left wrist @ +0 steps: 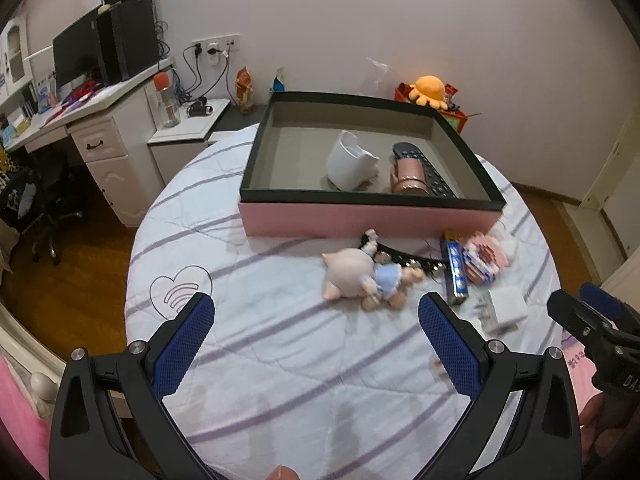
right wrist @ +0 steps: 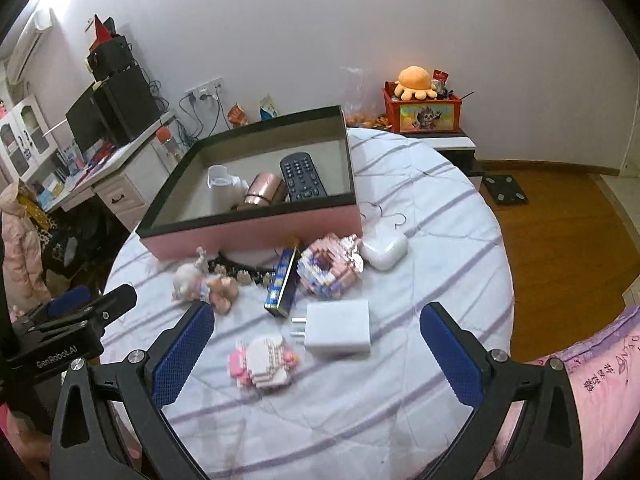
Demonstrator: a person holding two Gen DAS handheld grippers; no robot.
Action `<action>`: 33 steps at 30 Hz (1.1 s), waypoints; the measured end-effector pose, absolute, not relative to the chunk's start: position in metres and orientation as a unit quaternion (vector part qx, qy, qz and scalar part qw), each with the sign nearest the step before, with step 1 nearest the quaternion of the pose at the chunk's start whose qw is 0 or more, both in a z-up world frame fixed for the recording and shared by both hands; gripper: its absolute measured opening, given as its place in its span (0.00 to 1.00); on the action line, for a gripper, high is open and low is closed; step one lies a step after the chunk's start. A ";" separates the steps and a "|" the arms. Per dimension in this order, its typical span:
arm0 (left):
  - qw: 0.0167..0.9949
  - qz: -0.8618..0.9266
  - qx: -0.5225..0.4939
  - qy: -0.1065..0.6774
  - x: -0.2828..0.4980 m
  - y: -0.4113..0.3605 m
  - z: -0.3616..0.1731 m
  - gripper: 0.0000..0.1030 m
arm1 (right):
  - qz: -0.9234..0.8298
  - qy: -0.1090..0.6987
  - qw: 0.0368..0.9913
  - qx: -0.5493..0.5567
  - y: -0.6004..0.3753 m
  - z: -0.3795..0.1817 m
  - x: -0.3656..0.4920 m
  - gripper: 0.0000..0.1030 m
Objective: Organize rigid objects
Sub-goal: 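Move the left gripper to the pig doll and grasp it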
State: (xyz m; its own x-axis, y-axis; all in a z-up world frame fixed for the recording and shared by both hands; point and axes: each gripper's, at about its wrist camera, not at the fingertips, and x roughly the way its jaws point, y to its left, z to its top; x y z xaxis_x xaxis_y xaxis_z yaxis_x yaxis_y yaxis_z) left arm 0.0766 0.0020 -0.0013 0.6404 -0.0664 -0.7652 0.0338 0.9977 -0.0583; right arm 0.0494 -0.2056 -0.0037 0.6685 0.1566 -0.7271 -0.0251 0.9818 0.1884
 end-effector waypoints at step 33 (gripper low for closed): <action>0.860 -0.055 0.004 0.507 0.163 -0.043 -0.084 0.99 | 0.041 0.441 0.893 0.080 -0.215 -0.031 0.083 1.00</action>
